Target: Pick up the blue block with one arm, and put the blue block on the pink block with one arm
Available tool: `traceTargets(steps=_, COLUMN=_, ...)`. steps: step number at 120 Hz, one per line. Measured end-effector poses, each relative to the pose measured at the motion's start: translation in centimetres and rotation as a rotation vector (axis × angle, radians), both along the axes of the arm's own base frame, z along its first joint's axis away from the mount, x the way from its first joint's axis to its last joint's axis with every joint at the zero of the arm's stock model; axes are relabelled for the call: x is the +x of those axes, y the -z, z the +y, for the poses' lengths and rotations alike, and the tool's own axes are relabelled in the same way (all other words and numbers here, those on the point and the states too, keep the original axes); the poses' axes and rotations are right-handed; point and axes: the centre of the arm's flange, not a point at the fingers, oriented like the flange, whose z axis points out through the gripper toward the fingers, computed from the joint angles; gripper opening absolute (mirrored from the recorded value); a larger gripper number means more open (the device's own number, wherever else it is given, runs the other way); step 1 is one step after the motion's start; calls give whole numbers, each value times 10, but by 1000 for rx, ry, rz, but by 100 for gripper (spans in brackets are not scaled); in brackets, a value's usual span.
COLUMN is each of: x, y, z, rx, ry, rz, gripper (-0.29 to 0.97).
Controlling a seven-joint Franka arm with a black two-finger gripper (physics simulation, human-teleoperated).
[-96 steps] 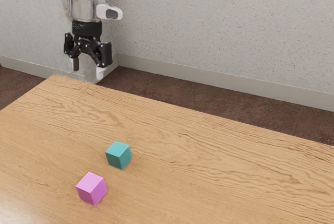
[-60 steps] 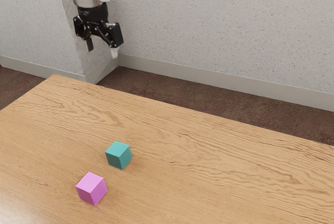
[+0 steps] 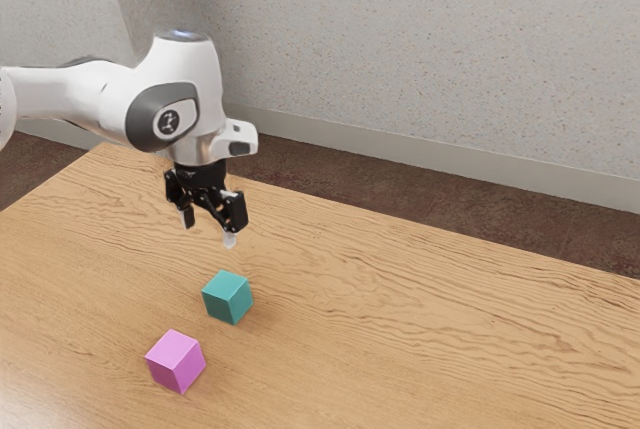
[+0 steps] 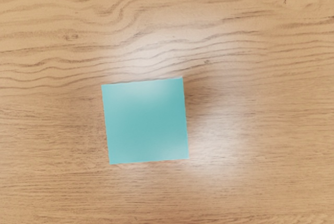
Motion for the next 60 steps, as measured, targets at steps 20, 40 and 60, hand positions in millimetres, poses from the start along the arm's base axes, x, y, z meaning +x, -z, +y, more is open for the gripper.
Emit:
traceTargets(steps=20, x=-12, y=32, z=-4, rx=-8, ry=14, rz=-47, gripper=68)
traceTargets(steps=40, x=-20, y=55, z=1, rx=-13, ry=9, rz=-75, gripper=68)
traceTargets(steps=60, x=-25, y=69, z=10, rx=-17, ry=-7, rz=-99, gripper=68)
